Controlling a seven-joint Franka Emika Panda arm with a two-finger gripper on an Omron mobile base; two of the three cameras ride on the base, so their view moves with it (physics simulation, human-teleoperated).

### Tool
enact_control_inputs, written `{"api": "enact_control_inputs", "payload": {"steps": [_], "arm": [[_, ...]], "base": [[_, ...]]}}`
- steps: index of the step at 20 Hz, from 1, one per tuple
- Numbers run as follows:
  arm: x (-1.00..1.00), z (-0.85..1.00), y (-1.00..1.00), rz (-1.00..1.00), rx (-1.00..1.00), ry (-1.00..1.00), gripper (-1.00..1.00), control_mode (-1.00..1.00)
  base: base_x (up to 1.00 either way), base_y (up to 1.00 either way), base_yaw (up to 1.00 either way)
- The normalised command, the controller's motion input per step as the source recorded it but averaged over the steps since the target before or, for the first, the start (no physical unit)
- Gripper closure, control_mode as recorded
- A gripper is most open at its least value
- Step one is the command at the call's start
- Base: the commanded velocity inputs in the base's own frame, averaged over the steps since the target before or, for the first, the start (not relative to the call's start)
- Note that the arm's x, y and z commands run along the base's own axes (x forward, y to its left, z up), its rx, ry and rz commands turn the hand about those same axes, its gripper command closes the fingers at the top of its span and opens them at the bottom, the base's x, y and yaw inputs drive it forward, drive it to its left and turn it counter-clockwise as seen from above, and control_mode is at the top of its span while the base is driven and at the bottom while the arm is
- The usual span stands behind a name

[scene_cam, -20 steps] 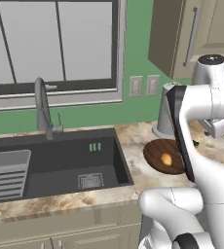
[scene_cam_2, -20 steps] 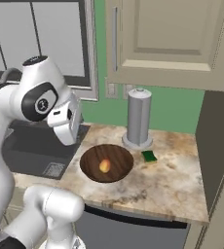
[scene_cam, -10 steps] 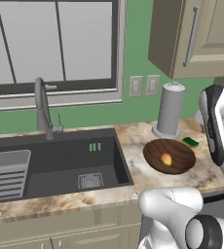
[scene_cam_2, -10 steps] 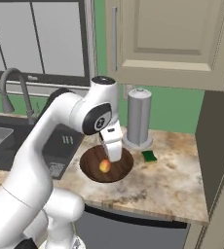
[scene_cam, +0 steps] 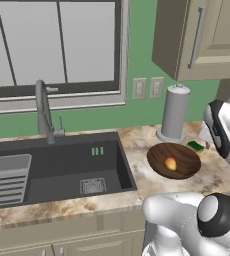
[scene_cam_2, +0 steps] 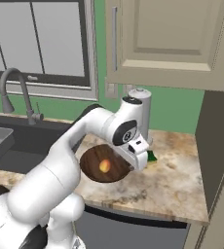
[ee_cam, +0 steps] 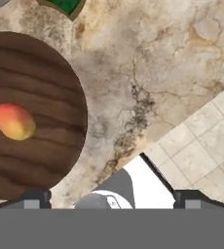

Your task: Move the cup from next to the sink to the open cabinet. Then, move the bowl with the mango to the fridge to clear the area for faucet cleaning.

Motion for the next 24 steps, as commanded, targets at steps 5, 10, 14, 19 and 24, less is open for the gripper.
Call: {"api": "enact_control_inputs", "payload": {"steps": [5,10,14,19,24], "arm": [[0.48,-0.52,-0.21,0.11,0.03,-0.39,-1.0,-1.0],[0.7,-0.42,0.0,0.0,0.08,-0.19,-1.0,-1.0],[0.37,-0.31,0.03,0.0,0.06,0.05,-1.0,-1.0],[0.26,-0.04,0.0,0.0,0.0,0.1,-1.0,-1.0],[0.39,-0.25,-0.01,0.0,0.0,0.11,-1.0,-1.0]], "base": [[0.0,0.0,0.0],[0.0,0.0,0.0],[0.0,0.0,0.0],[0.0,0.0,0.0],[0.0,0.0,0.0]]}}
